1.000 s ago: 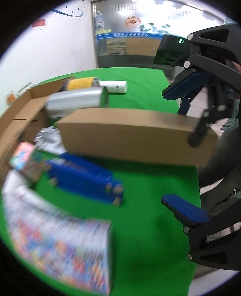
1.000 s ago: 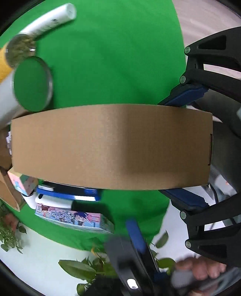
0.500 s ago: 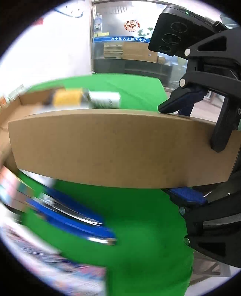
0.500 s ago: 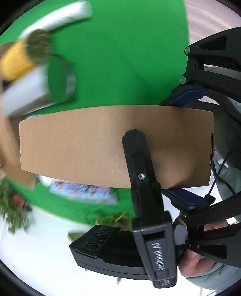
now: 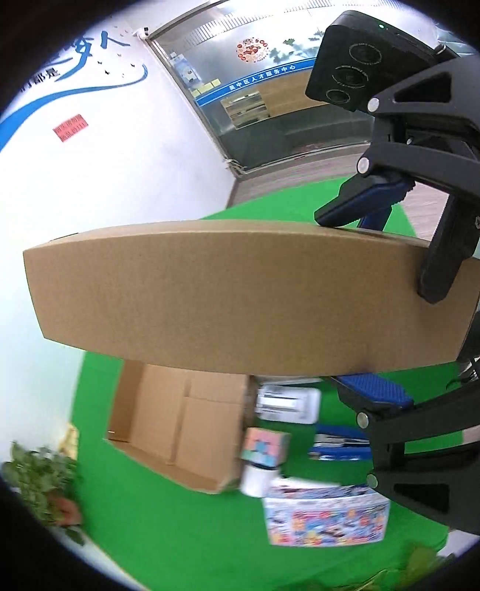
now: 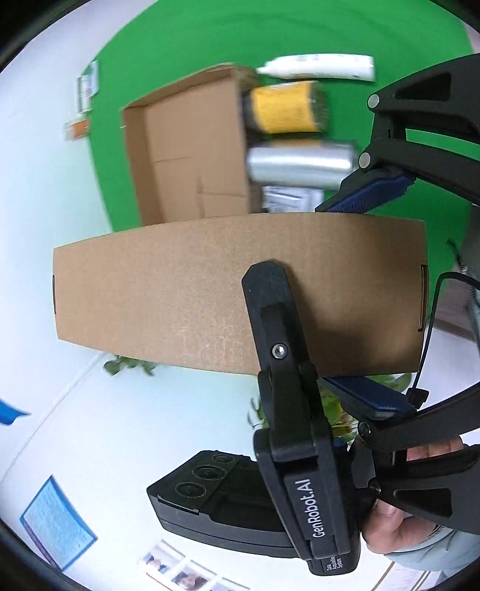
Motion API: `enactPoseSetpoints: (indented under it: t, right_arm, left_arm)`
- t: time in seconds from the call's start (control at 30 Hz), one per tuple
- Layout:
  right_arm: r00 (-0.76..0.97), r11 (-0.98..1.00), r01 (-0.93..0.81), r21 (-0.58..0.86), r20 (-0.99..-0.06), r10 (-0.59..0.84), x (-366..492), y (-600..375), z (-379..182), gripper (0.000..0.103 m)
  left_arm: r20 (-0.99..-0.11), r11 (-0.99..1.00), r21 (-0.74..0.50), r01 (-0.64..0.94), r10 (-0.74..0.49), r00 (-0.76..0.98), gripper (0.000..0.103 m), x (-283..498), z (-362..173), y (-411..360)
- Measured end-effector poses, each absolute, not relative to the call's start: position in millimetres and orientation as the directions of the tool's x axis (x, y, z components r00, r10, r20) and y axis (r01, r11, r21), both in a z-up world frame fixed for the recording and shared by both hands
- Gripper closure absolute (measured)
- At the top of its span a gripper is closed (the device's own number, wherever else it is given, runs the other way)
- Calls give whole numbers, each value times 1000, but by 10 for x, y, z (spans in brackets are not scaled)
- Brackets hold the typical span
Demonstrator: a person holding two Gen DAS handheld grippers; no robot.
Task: Organize rigid objects
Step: 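Lift the brown box with both grippers and carry it over the tray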
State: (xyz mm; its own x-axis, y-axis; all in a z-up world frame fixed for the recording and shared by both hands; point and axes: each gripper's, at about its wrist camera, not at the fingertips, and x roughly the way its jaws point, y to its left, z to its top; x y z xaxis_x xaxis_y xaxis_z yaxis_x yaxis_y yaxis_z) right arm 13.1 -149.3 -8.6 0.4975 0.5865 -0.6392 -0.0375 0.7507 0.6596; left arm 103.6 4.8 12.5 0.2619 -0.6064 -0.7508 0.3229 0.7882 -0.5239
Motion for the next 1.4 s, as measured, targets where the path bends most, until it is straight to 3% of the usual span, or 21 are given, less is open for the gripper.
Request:
enactPoseSetpoints:
  t: [0.27,0.63,1.2,1.33,1.4]
  right_arm:
    - [513,756,-85,649,-622,591,633,-1414,167,26]
    - [462,769,-39,638,-671,580,1886,-957,-82,26]
    - [318,712,269,649,-757,570,3135,-554,-1464,26]
    - [294,693,296,657,-753,588,3232,-584,-1979,26]
    - [245,740,328,587,-810,533,3295,-573,-2449,26]
  left_arm:
    - [-742,799,-509,321,-596,306,29,1490,173,153]
    - [-745,782,-546,302,-618,252,29,2645,-111,515]
    - [-811,780,-566,268,-584,-15,29,3963,-1611,438]
    - [-855,831,-504,236,-519,2,30,4034,-1778,472]
    - [-864,849,-469,244,-498,71,29,4077,-1700,556]
